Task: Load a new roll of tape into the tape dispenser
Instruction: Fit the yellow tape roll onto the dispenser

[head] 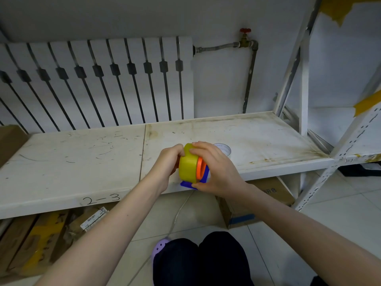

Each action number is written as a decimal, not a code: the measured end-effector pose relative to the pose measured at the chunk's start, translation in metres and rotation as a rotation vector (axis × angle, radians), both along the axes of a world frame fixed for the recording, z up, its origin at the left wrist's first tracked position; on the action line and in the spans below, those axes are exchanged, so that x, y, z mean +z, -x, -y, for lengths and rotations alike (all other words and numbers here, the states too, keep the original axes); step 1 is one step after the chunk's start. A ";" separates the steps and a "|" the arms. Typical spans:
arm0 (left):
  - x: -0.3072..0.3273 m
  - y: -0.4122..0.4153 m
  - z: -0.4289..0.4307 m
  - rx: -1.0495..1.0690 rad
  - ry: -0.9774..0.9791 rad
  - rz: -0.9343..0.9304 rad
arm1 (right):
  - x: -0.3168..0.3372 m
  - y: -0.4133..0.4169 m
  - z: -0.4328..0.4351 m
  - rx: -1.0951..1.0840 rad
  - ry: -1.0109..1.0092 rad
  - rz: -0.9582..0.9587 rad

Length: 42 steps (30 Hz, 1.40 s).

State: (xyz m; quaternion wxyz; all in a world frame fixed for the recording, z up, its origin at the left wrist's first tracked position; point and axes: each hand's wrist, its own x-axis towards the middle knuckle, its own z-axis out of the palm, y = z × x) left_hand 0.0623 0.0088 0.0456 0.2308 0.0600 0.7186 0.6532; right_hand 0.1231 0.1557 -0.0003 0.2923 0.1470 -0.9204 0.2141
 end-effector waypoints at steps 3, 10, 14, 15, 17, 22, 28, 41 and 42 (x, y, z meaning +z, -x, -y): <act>0.002 -0.004 0.000 -0.056 -0.033 -0.031 | -0.001 -0.003 -0.002 0.018 0.105 0.007; -0.004 -0.007 0.002 -0.181 -0.113 -0.158 | 0.000 -0.009 -0.004 0.027 0.294 0.060; -0.007 -0.007 0.005 -0.224 -0.124 -0.227 | -0.002 -0.008 -0.005 0.025 0.339 0.086; -0.009 -0.007 0.005 -0.240 -0.126 -0.238 | -0.002 -0.008 -0.005 0.015 0.364 0.097; -0.011 -0.007 0.006 -0.271 -0.116 -0.250 | -0.002 -0.009 -0.006 -0.010 0.445 0.139; -0.014 -0.006 0.008 -0.335 -0.130 -0.253 | -0.003 -0.010 -0.009 -0.002 0.657 0.272; -0.019 -0.005 0.012 -0.408 -0.138 -0.269 | -0.002 -0.006 -0.013 0.075 0.902 0.403; -0.019 -0.010 0.005 -0.209 -0.082 -0.181 | 0.000 0.002 -0.007 -0.028 0.989 0.715; -0.018 -0.011 0.004 -0.188 -0.088 -0.171 | 0.000 0.000 -0.007 -0.001 0.950 0.653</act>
